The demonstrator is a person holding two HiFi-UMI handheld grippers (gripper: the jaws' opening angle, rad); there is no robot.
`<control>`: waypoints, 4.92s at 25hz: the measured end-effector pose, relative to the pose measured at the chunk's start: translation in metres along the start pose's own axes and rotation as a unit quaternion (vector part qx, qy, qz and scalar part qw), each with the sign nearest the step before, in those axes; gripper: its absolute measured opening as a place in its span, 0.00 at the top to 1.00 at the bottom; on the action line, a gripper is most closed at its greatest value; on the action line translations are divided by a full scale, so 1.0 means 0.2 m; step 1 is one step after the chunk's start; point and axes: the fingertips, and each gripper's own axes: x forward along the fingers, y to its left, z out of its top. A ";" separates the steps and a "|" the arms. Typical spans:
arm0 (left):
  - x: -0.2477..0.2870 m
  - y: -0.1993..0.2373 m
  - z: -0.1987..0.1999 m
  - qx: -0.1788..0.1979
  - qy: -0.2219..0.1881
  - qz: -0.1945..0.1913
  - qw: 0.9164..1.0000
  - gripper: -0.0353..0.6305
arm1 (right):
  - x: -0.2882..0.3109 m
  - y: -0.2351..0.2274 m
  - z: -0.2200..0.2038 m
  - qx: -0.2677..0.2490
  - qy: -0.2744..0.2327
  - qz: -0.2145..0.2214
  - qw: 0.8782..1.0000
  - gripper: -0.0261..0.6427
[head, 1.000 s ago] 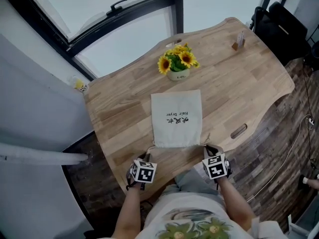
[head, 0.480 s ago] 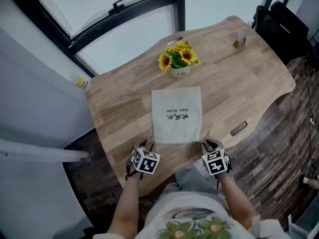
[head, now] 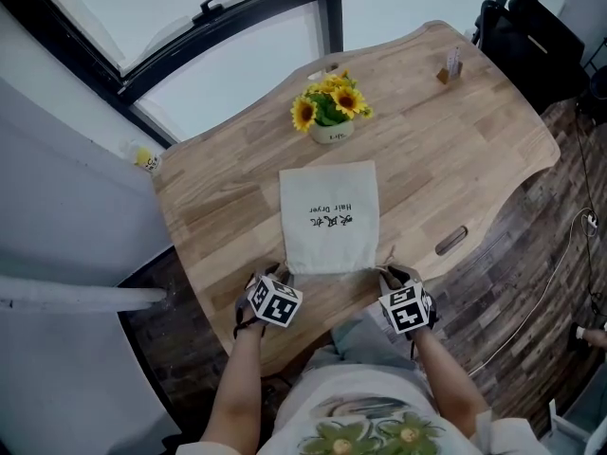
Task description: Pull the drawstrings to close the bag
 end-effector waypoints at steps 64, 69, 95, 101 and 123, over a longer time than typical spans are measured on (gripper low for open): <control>-0.15 -0.40 -0.20 -0.153 -0.046 -0.074 0.984 0.85 | -0.08 0.20 -0.20 -0.051 0.021 0.064 0.996 0.91; -0.14 -0.38 -0.19 -0.181 -0.029 -0.072 0.980 0.87 | -0.07 0.21 -0.18 -0.036 0.022 0.069 0.997 0.92; -0.60 0.00 0.06 -0.169 -0.179 0.132 0.960 0.92 | -0.46 0.03 0.25 -0.057 -0.154 -0.100 0.981 0.95; -0.76 0.08 0.16 -0.177 -0.226 0.161 0.944 0.92 | -0.59 0.00 0.40 -0.053 -0.200 -0.122 0.971 0.95; -1.21 0.25 0.41 -0.180 -0.323 0.235 0.899 0.92 | -0.97 -0.08 0.75 -0.013 -0.307 -0.144 0.941 0.95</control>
